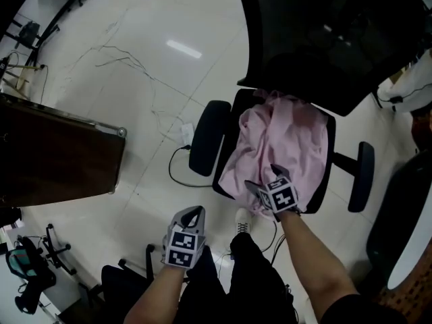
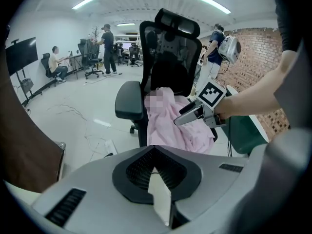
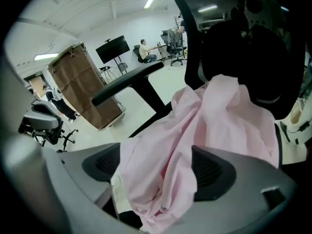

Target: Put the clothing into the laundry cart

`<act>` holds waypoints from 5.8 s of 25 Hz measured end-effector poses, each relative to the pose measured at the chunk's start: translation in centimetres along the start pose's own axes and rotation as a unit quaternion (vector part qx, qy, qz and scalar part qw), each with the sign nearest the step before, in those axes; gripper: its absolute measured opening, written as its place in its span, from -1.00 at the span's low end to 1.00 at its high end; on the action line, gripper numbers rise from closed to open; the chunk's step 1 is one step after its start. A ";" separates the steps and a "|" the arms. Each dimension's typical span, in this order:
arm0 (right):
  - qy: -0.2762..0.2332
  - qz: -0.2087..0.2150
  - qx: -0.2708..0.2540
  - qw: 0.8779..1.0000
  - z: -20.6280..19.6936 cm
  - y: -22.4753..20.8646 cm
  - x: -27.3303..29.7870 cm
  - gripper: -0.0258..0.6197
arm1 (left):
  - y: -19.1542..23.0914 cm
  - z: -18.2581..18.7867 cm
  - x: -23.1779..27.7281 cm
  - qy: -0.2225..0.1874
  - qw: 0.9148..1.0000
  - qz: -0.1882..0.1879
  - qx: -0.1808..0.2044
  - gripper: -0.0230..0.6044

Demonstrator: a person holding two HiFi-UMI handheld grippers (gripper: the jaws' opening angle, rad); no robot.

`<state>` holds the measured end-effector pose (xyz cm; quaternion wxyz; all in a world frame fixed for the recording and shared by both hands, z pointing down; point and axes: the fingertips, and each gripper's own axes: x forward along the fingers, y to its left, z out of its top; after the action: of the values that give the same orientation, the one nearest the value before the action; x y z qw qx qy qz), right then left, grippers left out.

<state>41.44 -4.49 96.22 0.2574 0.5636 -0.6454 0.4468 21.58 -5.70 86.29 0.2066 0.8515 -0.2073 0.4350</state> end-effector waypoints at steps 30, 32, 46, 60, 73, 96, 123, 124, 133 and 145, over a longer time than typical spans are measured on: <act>-0.042 0.126 0.108 0.985 1.8 3.7 1.3 -0.70 | 1.9 0.7 1.8 -0.027 0.999 -0.016 -0.019 -0.93; -0.099 0.139 0.130 0.977 4.4 4.4 -2.2 -0.71 | 2.1 2.0 0.1 -0.042 0.999 -0.016 -0.013 -0.93; -0.377 0.079 0.211 0.899 16.9 4.9 -30.4 -0.72 | 2.7 12.3 -14.7 -0.158 0.985 -0.021 0.067 -0.93; -0.486 0.069 0.151 0.858 30.3 13.5 -48.7 -0.73 | 6.5 22.4 -30.2 -0.292 0.951 -0.001 0.104 -0.93; -0.556 0.146 0.034 0.817 43.1 27.4 -59.8 -0.73 | 11.5 28.5 -45.3 -0.400 0.907 0.090 0.100 -0.93; -0.490 0.342 -0.096 0.796 54.6 61.1 -52.1 -0.74 | 30.4 9.5 -66.9 -0.431 0.850 0.299 -0.039 -0.93; -0.413 0.457 -0.178 0.767 66.0 88.7 -40.0 -0.74 | 45.2 7.9 -77.5 -0.403 0.812 0.417 -0.063 -0.93; -0.406 0.462 -0.181 0.767 66.7 89.4 -39.1 -0.74 | 45.8 8.0 -77.4 -0.401 0.810 0.423 -0.068 -0.93; -0.354 0.497 -0.190 0.769 72.5 92.8 -32.3 -0.74 | 50.4 9.8 -76.8 -0.380 0.790 0.470 -0.099 -0.93; -0.299 0.488 -0.250 0.781 74.8 95.7 -23.2 -0.68 | 55.2 9.9 -75.4 -0.362 0.771 0.506 -0.136 -0.93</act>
<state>-31.96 -61.05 14.42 -0.0692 0.1944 -0.9677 0.1448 -41.73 -43.65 28.09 -0.0205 0.6808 -0.7249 0.1034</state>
